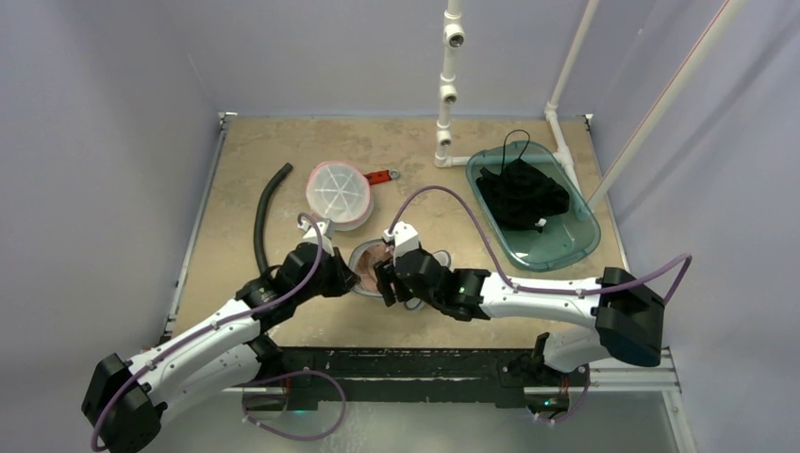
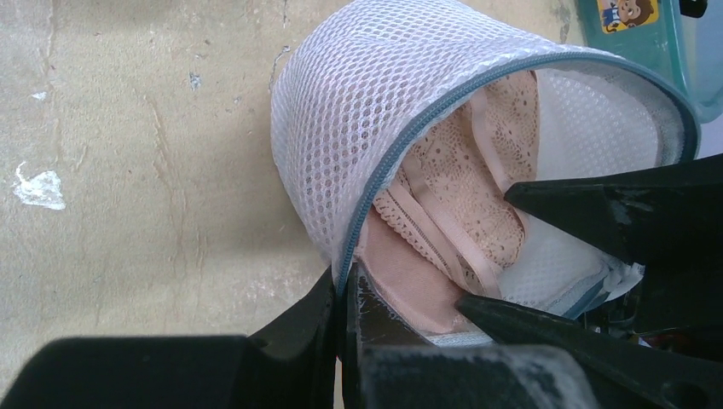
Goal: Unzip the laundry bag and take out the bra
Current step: Pick up the bra from the laundry bag.
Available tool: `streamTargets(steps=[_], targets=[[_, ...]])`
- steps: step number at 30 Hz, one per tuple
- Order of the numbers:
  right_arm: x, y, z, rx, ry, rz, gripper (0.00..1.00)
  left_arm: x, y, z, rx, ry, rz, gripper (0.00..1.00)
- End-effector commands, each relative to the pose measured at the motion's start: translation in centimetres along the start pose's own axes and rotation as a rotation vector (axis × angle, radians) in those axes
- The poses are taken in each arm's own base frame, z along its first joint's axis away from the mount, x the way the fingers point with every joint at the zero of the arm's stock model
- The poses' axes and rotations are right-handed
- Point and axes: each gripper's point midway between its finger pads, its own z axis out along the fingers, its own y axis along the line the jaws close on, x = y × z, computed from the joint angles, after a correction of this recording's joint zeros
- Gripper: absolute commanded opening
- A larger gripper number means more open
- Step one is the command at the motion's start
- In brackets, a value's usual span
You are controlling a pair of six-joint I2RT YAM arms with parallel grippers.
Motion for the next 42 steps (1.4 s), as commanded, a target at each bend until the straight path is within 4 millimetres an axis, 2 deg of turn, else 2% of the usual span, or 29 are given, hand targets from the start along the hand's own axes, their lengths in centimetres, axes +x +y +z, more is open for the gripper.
streamTargets(steps=[1, 6, 13, 17, 24, 26, 30, 36, 39, 40, 42], targets=[[-4.5, 2.0, -0.8, -0.055, -0.108, 0.027, 0.70, -0.1, 0.3, 0.0, 0.004, -0.023, 0.020, 0.00], [-5.1, 3.0, -1.4, -0.105, -0.116, 0.017, 0.71, -0.1, 0.3, 0.0, 0.008, -0.025, 0.017, 0.00], [-1.8, 3.3, 0.9, -0.085, 0.007, -0.040, 0.71, -0.2, 0.0, -0.2, 0.019, -0.030, 0.012, 0.00], [-1.1, 3.5, 1.4, -0.088, 0.028, -0.045, 0.71, -0.2, 0.0, -0.3, 0.025, -0.033, 0.011, 0.00], [0.0, 2.4, 2.2, -0.020, 0.059, -0.042, 0.67, -0.2, -0.1, -0.6, 0.034, -0.037, 0.005, 0.00], [0.2, 2.1, 2.3, -0.002, 0.064, -0.039, 0.62, -0.2, -0.1, -0.7, 0.035, -0.039, 0.005, 0.00], [0.0, 1.6, 2.2, 0.026, 0.052, -0.023, 0.41, -0.2, -0.2, -0.7, 0.037, -0.041, 0.003, 0.00], [-0.1, 1.4, 1.6, 0.032, 0.050, -0.022, 0.21, -0.1, 0.0, -0.7, 0.034, -0.037, -0.002, 0.00], [-0.2, 1.3, 1.4, 0.026, 0.048, -0.023, 0.03, -0.1, 0.1, -0.6, 0.024, -0.034, -0.009, 0.00], [-0.2, 1.4, 1.4, 0.024, 0.049, -0.024, 0.00, 0.0, 0.1, -0.6, 0.022, -0.031, -0.010, 0.00], [-0.1, 1.3, 1.2, 0.027, 0.051, -0.023, 0.00, 0.1, 0.1, -0.5, 0.016, -0.024, -0.012, 0.04]])
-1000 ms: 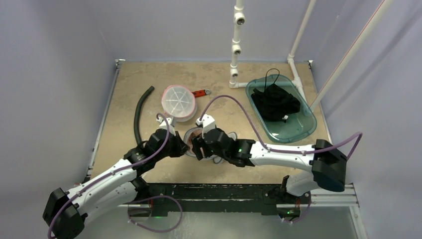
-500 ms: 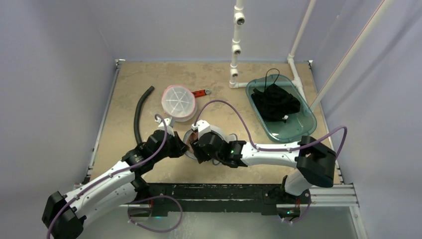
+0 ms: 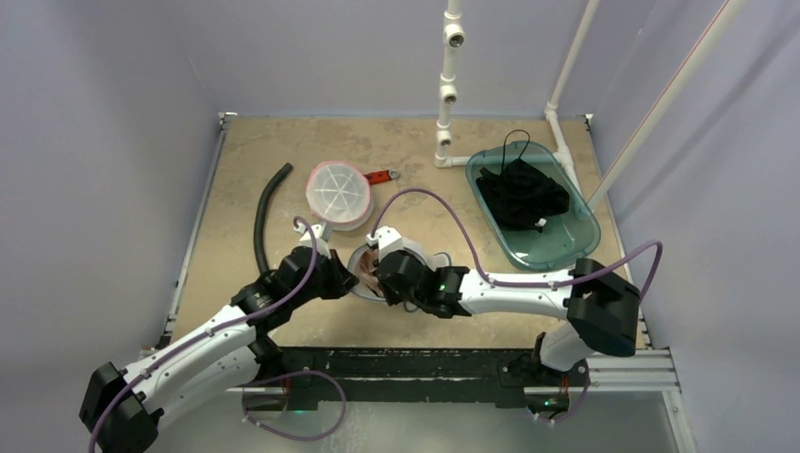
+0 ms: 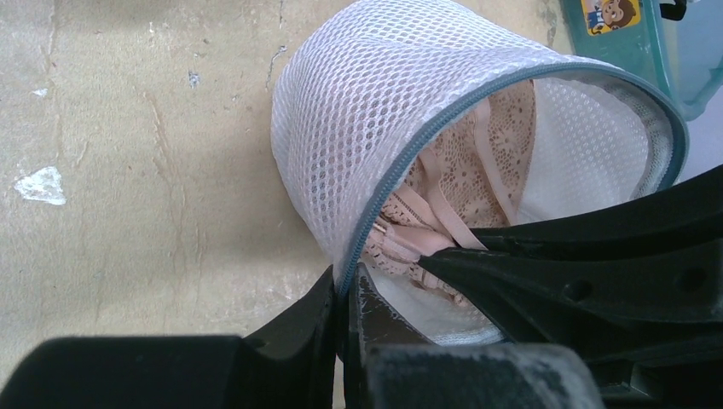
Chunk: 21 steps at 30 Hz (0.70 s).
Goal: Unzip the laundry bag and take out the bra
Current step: Pick up the bra from the laundry bag.
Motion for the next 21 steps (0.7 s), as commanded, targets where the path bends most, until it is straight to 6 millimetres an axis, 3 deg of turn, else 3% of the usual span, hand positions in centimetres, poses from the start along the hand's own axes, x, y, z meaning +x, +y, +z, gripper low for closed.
streamTargets(steps=[1, 6, 15, 21], targets=[[-1.3, -0.2, -1.2, 0.019, -0.032, 0.012, 0.00, 0.1, 0.2, 0.2, -0.012, 0.004, -0.008, 0.05], [-2.7, 0.1, -3.0, -0.022, -0.076, 0.025, 0.00, -0.2, 0.2, 0.1, -0.020, -0.006, -0.015, 0.05], [-5.9, 2.9, -8.0, -0.231, -0.147, 0.022, 0.00, -0.7, 0.8, 0.2, -0.074, -0.019, -0.027, 0.03], [-8.1, 3.5, -11.3, -0.324, -0.220, 0.049, 0.00, -1.0, 0.6, 0.1, -0.078, -0.026, -0.042, 0.03]])
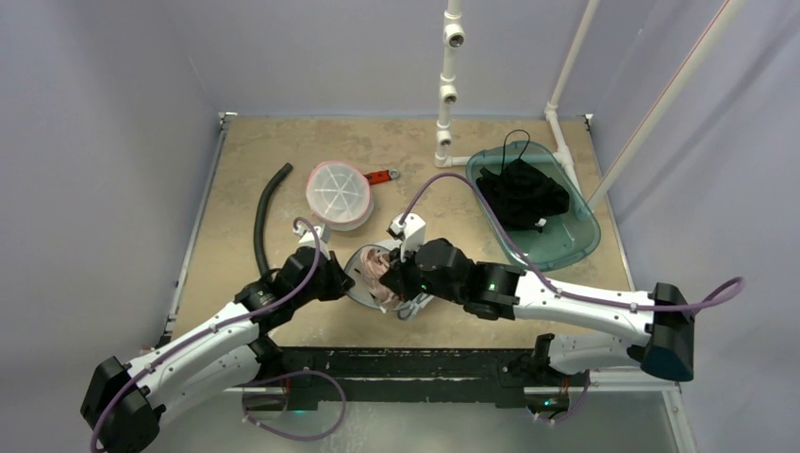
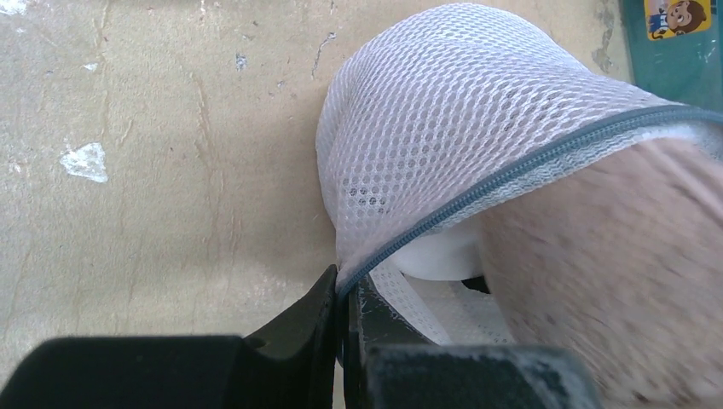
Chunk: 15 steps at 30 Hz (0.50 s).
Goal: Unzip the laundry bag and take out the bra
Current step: Pick up the bra from the laundry bag.
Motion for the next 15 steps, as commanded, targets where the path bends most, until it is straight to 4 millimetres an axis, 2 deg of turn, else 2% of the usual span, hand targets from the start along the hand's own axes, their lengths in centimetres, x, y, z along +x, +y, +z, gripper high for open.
streamTargets(steps=[1, 9, 15], targets=[[-3.6, 2.0, -2.9, -0.117, -0.101, 0.013, 0.00, -1.7, -1.2, -0.5, 0.013, -0.048, -0.027, 0.03], [-8.9, 2.6, -6.9, -0.224, -0.273, 0.070, 0.00, -2.4, -1.7, -0.6, 0.021, -0.061, -0.047, 0.06], [-12.2, 2.7, -9.8, -0.268, -0.393, 0.084, 0.00, -3.4, -2.6, -1.1, 0.041, -0.082, -0.054, 0.14]])
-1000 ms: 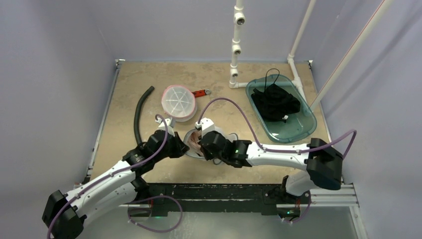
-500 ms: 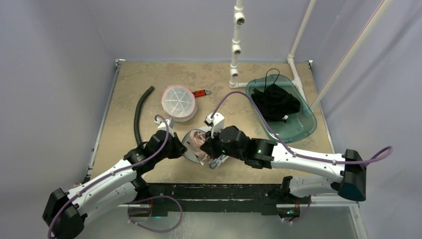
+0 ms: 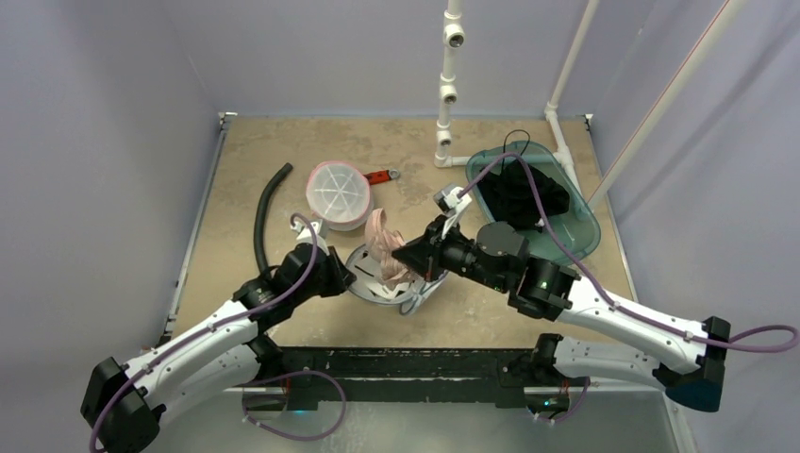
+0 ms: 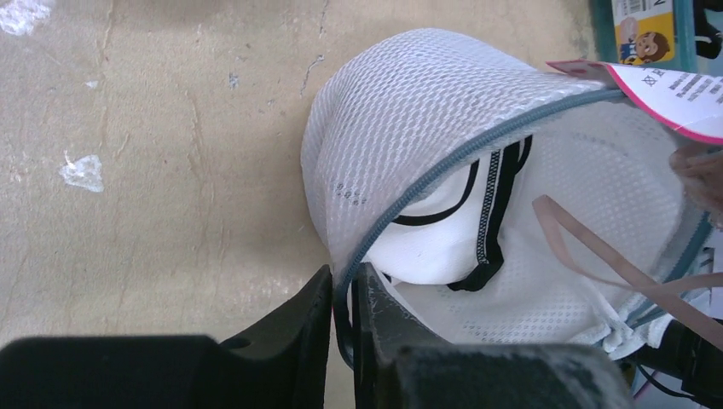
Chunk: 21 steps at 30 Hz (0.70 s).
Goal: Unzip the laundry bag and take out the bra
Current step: Pick up the bra from the laundry bag.
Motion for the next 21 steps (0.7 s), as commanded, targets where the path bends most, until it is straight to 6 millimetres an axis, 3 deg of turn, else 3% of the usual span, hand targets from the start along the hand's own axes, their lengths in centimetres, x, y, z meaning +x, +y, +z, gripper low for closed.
streamTargets(steps=[1, 7, 15, 21], targets=[[-5.3, 2.6, -1.8, -0.099, -0.154, -0.003, 0.00, -2.6, -2.3, -0.9, 0.045, -0.066, -0.018, 0.16], [-9.4, 3.9, -3.7, -0.110, -0.241, -0.041, 0.00, -5.5, -4.7, -2.6, 0.093, -0.132, -0.018, 0.25], [-13.3, 3.9, -5.7, -0.053, -0.339, -0.109, 0.00, -9.1, -8.0, -5.0, 0.173, -0.213, -0.037, 0.41], [-14.8, 1.8, -6.8, 0.093, -0.341, -0.223, 0.00, -12.4, -9.5, -8.1, 0.197, -0.311, -0.057, 0.48]])
